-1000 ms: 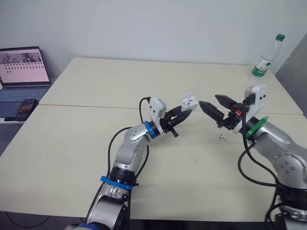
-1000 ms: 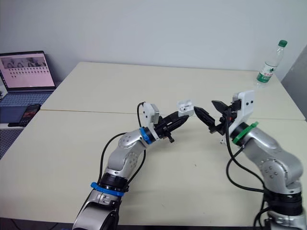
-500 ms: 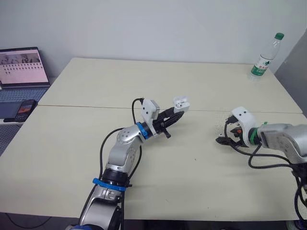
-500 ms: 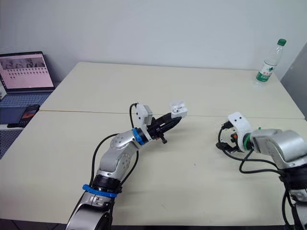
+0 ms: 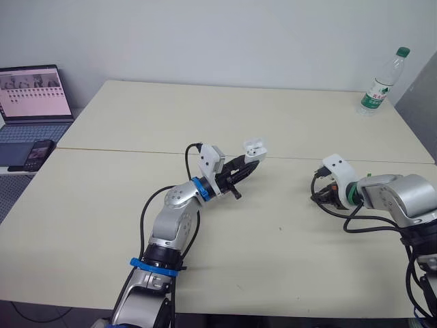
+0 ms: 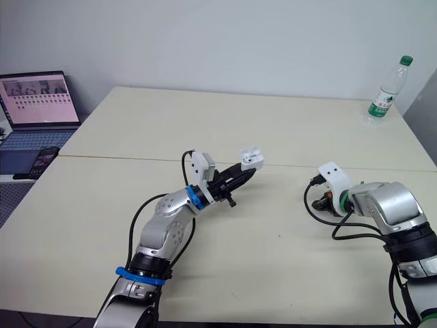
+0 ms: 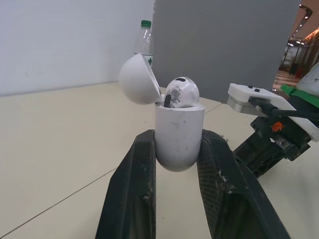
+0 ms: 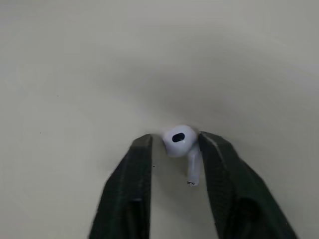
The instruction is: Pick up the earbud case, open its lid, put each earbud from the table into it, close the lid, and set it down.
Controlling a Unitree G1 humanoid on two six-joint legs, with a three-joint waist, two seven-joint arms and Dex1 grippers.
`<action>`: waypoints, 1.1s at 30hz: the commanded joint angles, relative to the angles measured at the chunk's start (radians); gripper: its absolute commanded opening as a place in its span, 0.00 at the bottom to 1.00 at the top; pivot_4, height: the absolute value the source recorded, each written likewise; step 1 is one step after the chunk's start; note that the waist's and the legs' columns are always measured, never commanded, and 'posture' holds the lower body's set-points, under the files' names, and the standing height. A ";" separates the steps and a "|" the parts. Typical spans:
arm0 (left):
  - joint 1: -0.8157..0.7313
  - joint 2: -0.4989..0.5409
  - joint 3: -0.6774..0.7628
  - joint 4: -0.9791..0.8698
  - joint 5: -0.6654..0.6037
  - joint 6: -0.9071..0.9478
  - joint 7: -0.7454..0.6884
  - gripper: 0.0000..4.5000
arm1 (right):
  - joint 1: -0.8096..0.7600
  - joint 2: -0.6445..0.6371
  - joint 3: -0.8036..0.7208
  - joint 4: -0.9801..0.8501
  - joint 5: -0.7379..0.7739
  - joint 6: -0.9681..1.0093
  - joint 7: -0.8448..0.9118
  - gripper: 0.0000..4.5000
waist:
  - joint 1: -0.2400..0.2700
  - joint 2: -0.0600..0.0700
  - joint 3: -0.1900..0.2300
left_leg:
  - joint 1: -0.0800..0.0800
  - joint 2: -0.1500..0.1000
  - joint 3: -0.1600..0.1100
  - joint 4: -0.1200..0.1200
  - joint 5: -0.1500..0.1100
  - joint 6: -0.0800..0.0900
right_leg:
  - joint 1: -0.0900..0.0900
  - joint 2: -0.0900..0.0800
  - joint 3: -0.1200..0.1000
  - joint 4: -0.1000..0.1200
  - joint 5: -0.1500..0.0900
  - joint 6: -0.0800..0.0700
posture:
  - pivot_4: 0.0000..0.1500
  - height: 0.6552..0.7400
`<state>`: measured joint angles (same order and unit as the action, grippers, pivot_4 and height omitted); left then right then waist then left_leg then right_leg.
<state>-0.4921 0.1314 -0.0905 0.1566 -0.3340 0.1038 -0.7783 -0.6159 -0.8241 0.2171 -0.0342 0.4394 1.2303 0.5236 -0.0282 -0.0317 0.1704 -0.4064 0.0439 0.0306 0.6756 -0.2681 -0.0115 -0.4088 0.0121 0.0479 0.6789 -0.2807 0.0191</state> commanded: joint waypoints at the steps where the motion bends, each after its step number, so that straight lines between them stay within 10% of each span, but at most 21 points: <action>1: -0.013 -0.002 0.009 -0.016 -0.009 -0.026 -0.008 0.17 | -0.014 -0.003 -0.019 -0.015 -0.027 -0.004 0.012 0.10 | 0.000 0.000 0.000 | 0.000 0.000 0.000 0.000 0.000 0.000 | 0.000 0.000 0.000 0.000 0.000 0.000 | 1.00 0.95; 8: -0.009 0.004 0.007 -0.026 -0.009 -0.021 -0.007 0.17 | 0.061 -0.104 -0.006 -0.140 -0.050 -0.131 0.146 0.10 | 0.003 0.001 0.000 | -0.001 0.000 -0.001 0.000 0.000 0.000 | 0.000 0.000 -0.001 0.000 0.000 0.000 | 1.00 0.95; 19: 0.000 0.011 0.003 -0.027 -0.009 -0.020 -0.006 0.17 | 0.460 -0.552 0.008 -0.198 -0.269 -0.977 0.670 0.10 | 0.001 0.001 0.001 | -0.001 -0.001 0.000 0.001 0.000 0.000 | -0.001 -0.001 -0.003 0.000 -0.002 0.003 | 1.00 0.95; 33: 0.016 0.011 0.005 -0.030 -0.005 -0.032 0.001 0.17 | 0.480 -0.480 0.018 0.003 -0.455 -1.403 0.763 0.10 | -0.003 0.000 0.001 | 0.008 0.001 0.003 0.002 0.000 0.000 | 0.005 0.001 0.000 0.002 -0.002 0.005 | 1.00 0.95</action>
<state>-0.4743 0.1475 -0.0918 0.1605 -0.3331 0.0972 -0.7760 -0.1344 -1.3154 0.2462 -0.0451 0.0099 -0.1404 1.2840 -0.0311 -0.0313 0.1718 -0.3986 0.0452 0.0339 0.6778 -0.2677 -0.0120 -0.4037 0.0130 0.0479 0.6806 -0.2832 0.0244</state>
